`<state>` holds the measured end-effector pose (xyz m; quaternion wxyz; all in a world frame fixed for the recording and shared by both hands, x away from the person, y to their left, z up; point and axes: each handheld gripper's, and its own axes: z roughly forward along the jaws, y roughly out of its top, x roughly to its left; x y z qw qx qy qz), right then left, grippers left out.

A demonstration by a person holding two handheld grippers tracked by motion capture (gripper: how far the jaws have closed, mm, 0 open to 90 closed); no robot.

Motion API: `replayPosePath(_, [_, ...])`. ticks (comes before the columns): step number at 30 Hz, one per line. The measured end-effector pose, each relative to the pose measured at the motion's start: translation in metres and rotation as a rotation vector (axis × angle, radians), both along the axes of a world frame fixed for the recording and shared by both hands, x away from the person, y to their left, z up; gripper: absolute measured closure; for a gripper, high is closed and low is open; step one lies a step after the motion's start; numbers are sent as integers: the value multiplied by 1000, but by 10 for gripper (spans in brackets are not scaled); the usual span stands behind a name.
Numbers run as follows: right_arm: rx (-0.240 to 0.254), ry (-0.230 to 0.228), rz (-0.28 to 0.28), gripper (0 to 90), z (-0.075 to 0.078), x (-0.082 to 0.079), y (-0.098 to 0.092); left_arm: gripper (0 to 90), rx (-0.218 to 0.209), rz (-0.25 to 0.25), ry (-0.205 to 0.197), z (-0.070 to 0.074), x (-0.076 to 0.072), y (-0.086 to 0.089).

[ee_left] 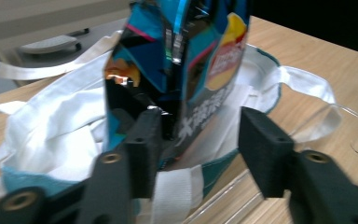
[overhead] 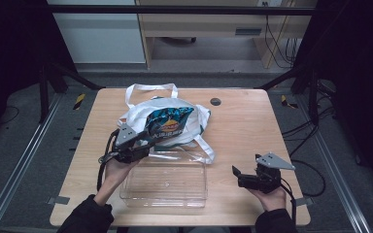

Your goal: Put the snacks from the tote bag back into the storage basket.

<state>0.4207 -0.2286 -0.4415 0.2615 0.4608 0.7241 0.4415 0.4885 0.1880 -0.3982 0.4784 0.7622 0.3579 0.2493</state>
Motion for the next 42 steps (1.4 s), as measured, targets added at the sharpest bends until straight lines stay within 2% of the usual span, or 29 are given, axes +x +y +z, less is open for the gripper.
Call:
replayPosePath(3, [8,-4,0,56,2,-1,0,398,-43,36,-7,6,0,5])
replayPosePath(7, [17,-18,0,56,3,-2,-1,345,-81,42,-43,13,0,9])
replayPosePath(10, [16,-20,1,56,4,-2,-2,320,-80,72,-32,18,-4,9])
replayPosePath(17, [20,-25,11,56,5,-2,-1,284,-98,67,-53,28,-4,7])
replayPosePath(22, [20,-28,11,55,6,-3,-2,275,-81,66,-45,33,3,4])
replayPosePath(26, [29,-45,12,55,8,-4,-2,270,-102,70,-40,35,9,0])
replayPosePath(28, [34,-49,15,55,10,-4,-2,271,-100,68,-37,34,12,-3])
replayPosePath(31, [38,-59,18,55,12,-6,-2,274,-85,65,-29,31,14,-7])
replayPosePath(35, [52,-70,24,55,15,-7,-1,321,-70,57,-35,28,15,-9])
replayPosePath(39, [49,-74,28,55,15,-7,0,403,-63,70,-26,25,21,-11])
replayPosePath(42, [48,-69,29,54,15,-7,0,520,-53,59,-16,21,26,-12])
